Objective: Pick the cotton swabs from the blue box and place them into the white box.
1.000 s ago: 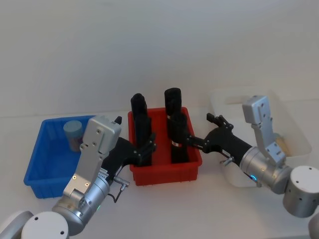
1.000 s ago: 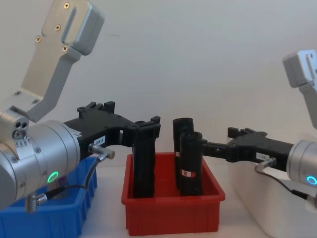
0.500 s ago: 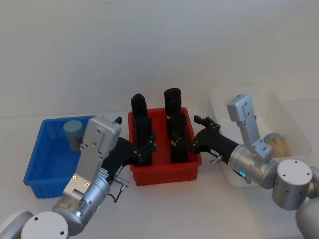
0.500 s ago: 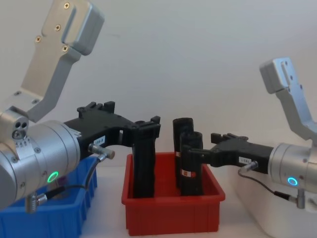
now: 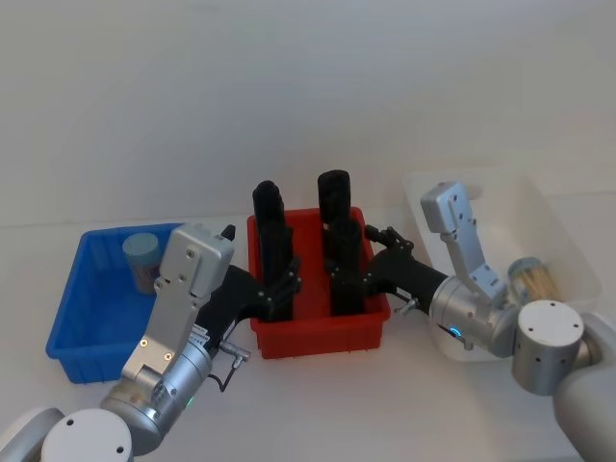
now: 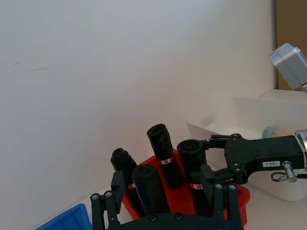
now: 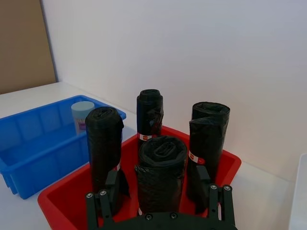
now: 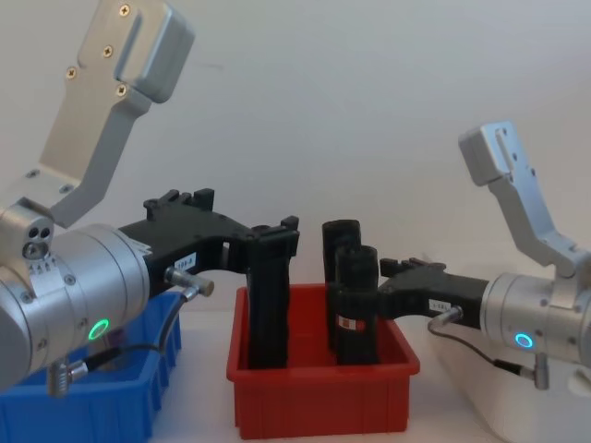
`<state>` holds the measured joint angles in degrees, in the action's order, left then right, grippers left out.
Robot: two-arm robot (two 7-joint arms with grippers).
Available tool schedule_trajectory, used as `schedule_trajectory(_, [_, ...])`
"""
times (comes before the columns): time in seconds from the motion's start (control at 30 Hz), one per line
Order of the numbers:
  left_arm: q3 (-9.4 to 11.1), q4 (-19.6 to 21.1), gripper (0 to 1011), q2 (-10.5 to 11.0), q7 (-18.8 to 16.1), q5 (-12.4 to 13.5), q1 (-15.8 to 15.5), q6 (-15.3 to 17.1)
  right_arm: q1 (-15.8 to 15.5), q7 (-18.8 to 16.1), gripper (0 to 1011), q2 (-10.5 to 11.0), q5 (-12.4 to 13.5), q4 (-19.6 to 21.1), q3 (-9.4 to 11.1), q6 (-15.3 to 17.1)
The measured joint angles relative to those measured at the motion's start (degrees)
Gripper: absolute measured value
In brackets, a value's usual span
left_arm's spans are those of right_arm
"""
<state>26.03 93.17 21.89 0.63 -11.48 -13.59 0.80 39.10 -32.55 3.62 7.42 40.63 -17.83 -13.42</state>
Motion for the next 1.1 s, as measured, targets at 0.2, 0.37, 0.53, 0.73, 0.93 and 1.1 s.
schedule_trajectory(0.2, [0.0, 0.0, 1004, 0.0, 0.0, 0.0, 0.0, 0.0, 2.3, -0.9, 945, -0.9, 0.0, -4.4, -0.3, -1.5])
schedule_trajectory(0.37, [0.0, 0.0, 1004, 0.0, 0.0, 0.0, 0.0, 0.0, 4.5, -1.8, 815, -1.8, 0.5, -8.8, -0.4, -3.0])
schedule_trajectory(0.53, [0.0, 0.0, 1004, 0.0, 0.0, 0.0, 0.0, 0.0, 6.1, -2.4, 662, -2.5, 1.1, -12.2, -0.4, -4.4])
schedule_trajectory(0.73, [0.0, 0.0, 1004, 0.0, 0.0, 0.0, 0.0, 0.0, 7.9, -3.0, 499, -3.1, 1.8, -15.8, 0.0, -6.3])
schedule_trajectory(0.93, [0.0, 0.0, 1004, 0.0, 0.0, 0.0, 0.0, 0.0, 6.8, -2.9, 452, -2.7, 2.3, -13.1, 0.4, -6.7])
schedule_trajectory(1.1, [0.0, 0.0, 1004, 0.0, 0.0, 0.0, 0.0, 0.0, 3.3, -2.0, 429, -1.5, 3.1, -5.7, 0.7, -5.4])
